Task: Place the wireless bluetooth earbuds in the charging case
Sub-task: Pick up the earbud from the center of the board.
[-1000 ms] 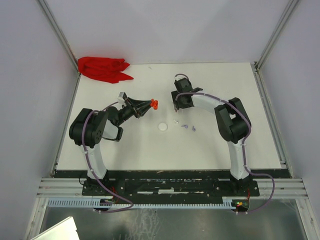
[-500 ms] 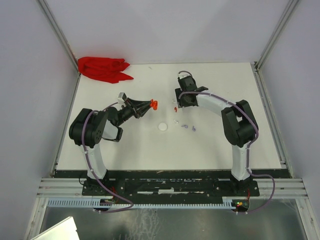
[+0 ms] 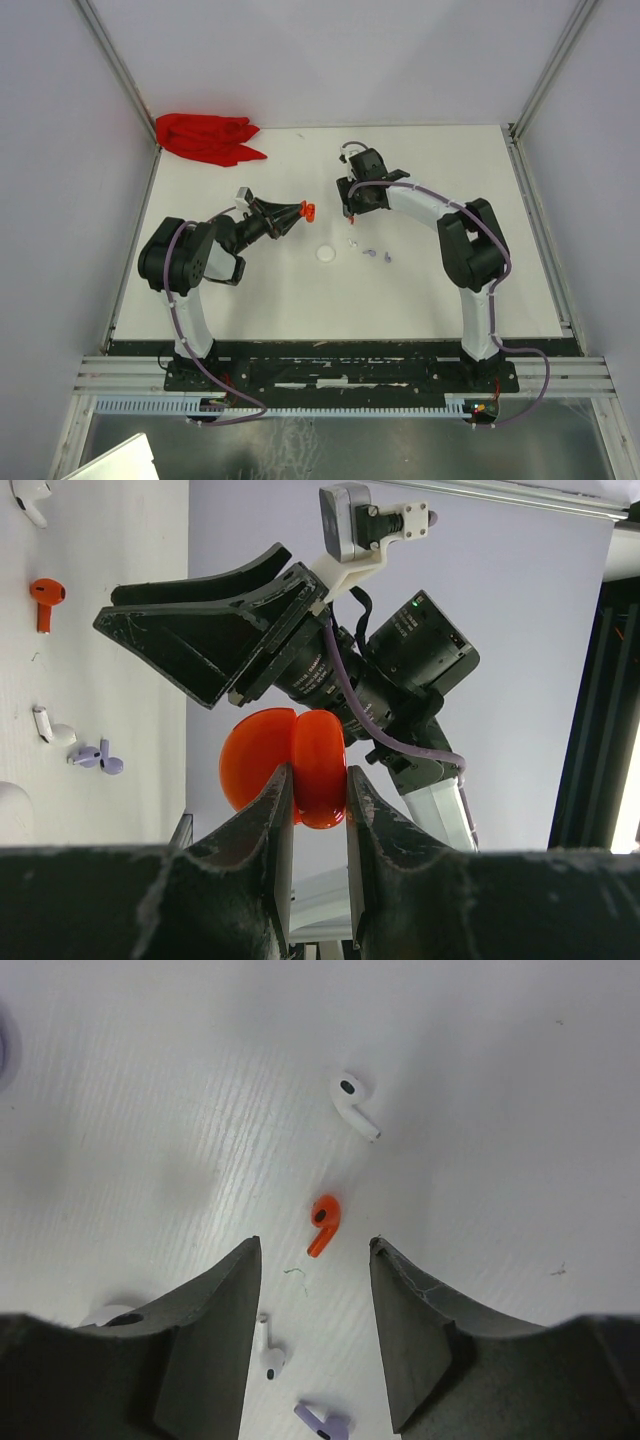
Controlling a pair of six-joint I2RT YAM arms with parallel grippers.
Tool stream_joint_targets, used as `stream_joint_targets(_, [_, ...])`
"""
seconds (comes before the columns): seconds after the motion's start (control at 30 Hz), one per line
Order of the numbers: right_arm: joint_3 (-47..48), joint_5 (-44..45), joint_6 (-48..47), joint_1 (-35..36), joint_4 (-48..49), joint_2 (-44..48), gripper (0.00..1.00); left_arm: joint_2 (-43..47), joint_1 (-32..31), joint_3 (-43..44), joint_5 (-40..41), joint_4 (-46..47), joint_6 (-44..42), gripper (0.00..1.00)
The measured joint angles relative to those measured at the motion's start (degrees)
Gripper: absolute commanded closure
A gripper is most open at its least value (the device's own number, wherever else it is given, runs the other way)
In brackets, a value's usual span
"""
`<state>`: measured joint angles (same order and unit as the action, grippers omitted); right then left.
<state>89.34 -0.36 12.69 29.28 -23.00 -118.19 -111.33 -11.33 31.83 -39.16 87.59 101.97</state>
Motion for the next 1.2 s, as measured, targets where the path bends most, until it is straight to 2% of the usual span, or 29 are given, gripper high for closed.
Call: stream_joint_targets(1.2, [6.3, -0.9, -2.6, 0.5, -3.3, -8.1, 0.62, 0.3, 0.0, -0.1, 0.0, 0.0, 0.0, 0.97])
